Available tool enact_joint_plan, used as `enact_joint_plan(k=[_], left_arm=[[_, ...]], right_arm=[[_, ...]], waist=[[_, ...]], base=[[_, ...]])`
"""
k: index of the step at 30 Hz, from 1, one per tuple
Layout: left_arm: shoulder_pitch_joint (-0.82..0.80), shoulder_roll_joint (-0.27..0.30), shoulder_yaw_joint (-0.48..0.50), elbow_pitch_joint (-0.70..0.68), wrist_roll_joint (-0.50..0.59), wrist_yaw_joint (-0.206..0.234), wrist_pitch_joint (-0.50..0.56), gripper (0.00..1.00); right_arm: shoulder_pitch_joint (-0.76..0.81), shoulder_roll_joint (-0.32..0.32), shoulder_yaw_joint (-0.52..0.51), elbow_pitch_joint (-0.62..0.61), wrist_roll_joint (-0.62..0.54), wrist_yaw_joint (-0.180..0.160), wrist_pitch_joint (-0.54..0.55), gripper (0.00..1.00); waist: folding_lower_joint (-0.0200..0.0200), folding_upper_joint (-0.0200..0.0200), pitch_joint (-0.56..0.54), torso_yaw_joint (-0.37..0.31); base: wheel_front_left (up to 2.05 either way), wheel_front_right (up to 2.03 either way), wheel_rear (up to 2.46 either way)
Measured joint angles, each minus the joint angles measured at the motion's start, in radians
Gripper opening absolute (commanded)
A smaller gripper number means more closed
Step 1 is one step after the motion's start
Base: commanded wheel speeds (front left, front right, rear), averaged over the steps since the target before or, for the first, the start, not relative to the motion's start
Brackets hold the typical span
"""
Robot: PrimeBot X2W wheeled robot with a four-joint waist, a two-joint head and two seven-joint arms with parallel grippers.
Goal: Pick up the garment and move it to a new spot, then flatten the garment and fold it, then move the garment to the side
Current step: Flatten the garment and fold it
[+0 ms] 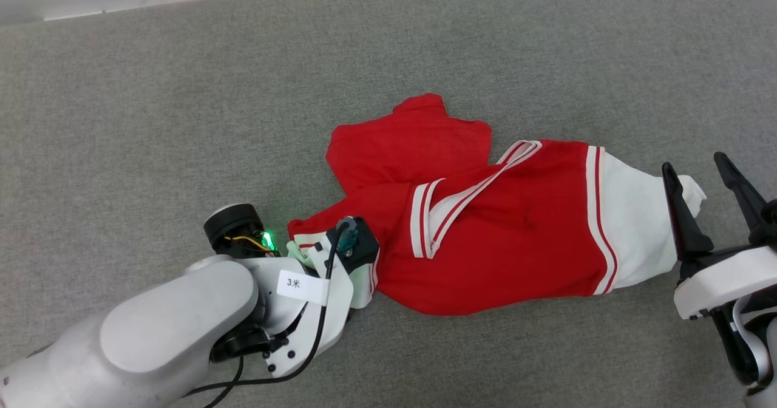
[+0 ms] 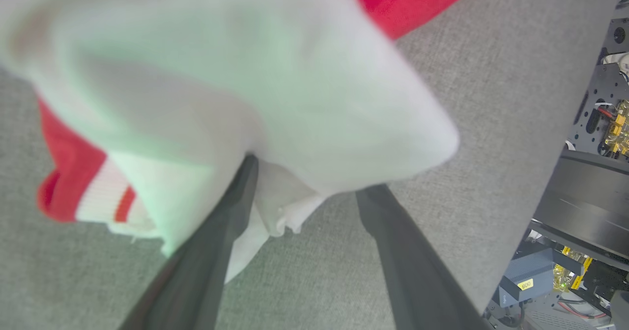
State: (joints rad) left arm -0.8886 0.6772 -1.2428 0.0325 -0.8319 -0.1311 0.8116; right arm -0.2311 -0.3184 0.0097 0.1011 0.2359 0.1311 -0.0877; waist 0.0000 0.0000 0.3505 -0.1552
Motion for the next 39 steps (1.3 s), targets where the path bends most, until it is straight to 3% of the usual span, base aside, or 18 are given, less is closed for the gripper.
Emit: enact_joint_plan(k=[1,2,3,12,18,24,35,36,37,39], left_arm=[[-0.005,0.002,-0.005,0.001,0.0,-0.001,0.002,0.62],[-0.008,0.004,-0.009,0.004,0.0,-0.001,-0.002,0.11],[-0.009,0.007,-0.011,0.006,-0.001,-0.001,-0.008,0.0],[-0.023,0.073,0.01,0.016,-0.002,0.004,-0.144,0.0],[-0.028,0.173,0.047,-0.006,0.014,0.048,-0.19,0.0],[0.088,0.244,0.032,-0.024,0.001,0.104,-0.232,0.0],[0.284,0.213,0.019,0.023,-0.102,0.168,-0.329,0.0],[0.287,0.21,0.025,0.024,-0.109,0.171,-0.342,0.47],[0.288,0.207,0.033,0.021,-0.115,0.176,-0.354,1.0],[0.283,0.209,0.056,0.006,-0.115,0.181,-0.384,1.0]], right_arm=[[0.0,0.0,0.002,0.004,0.0,0.0,-0.001,1.0],[-0.001,0.0,0.002,0.01,0.0,0.0,-0.003,1.0],[-0.002,0.0,0.003,0.016,0.0,0.0,-0.006,1.0],[0.019,-0.013,-0.015,0.058,0.0,0.0,-0.015,1.0],[0.053,-0.019,-0.032,0.064,0.004,0.0,-0.013,1.0],[0.073,-0.018,-0.035,0.065,0.01,0.0,-0.009,1.0],[0.088,-0.02,-0.037,0.081,0.011,0.0,-0.006,1.0],[0.089,-0.021,-0.037,0.084,0.011,0.0,-0.004,1.0],[0.091,-0.021,-0.039,0.086,0.011,0.0,-0.005,1.0],[0.099,-0.022,-0.041,0.092,0.012,0.0,-0.006,1.0]], waist=[[0.0,0.0,0.003,-0.003],[0.0,0.0,0.004,-0.004],[0.0,0.0,0.003,-0.004],[0.0,0.0,-0.072,0.029],[0.0,0.0,-0.123,0.081],[0.0,0.0,-0.145,0.13],[0.0,0.0,-0.163,0.154],[0.0,0.0,-0.167,0.156],[0.0,0.0,-0.172,0.158],[0.0,0.0,-0.184,0.164]], base=[[0.0,0.0,0.0],[0.0,0.0,0.0],[0.0,0.0,0.0],[0.0,0.0,0.0],[0.0,0.0,0.0],[0.0,0.0,0.0],[0.0,0.0,0.0],[0.0,0.0,0.0],[0.0,0.0,0.0],[0.0,0.0,0.0]])
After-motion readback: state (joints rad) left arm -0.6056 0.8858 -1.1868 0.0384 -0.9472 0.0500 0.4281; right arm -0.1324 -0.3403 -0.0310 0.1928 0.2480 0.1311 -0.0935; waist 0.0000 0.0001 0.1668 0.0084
